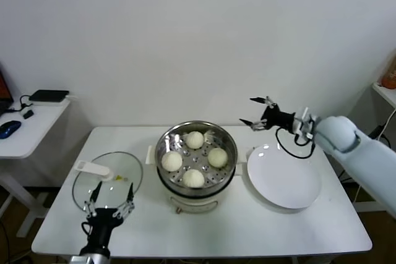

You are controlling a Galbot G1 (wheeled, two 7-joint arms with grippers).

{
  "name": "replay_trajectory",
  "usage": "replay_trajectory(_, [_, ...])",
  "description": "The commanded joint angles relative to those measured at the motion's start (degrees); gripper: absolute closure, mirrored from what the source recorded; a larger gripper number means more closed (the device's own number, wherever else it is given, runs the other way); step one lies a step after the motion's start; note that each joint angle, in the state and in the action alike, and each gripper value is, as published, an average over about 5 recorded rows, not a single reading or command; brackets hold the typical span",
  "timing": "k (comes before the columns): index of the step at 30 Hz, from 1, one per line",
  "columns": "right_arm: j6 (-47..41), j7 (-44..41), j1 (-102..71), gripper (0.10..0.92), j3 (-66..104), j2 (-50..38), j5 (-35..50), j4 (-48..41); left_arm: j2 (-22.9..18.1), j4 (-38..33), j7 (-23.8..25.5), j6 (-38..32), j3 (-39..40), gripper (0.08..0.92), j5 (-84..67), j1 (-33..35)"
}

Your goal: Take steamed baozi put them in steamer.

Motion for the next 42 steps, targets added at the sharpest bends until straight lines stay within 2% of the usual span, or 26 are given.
replay_trajectory(1, [9.1,17.9,-48.2,0.203,46.7,16.4,-5.4,10.5,-0.3,0.3,-0.7,0.0,1.2,0.177,0.4,0.2])
replay_trajectory(10, [13.5,17.9,-63.1,0.203,50.9,29.1,-5.3,15.6,0.3,2.0,-0.6,0.6,-0.3,0.177,-0.3,-1.3])
replay_trajectory(18, [16.4,15.4,-69.2,0.203,51.1,34.8,-6.9,16.3,0.4,1.7,-0.6,1.0,-0.8,0.177,-0.6,-1.6])
replay_trajectory(42, [16.6,10.5,-71.0,0.203,49.8,36.5,-4.4,17.2,0.7,1.2,0.5,2.1,-1.5,0.177,-0.8,-3.2])
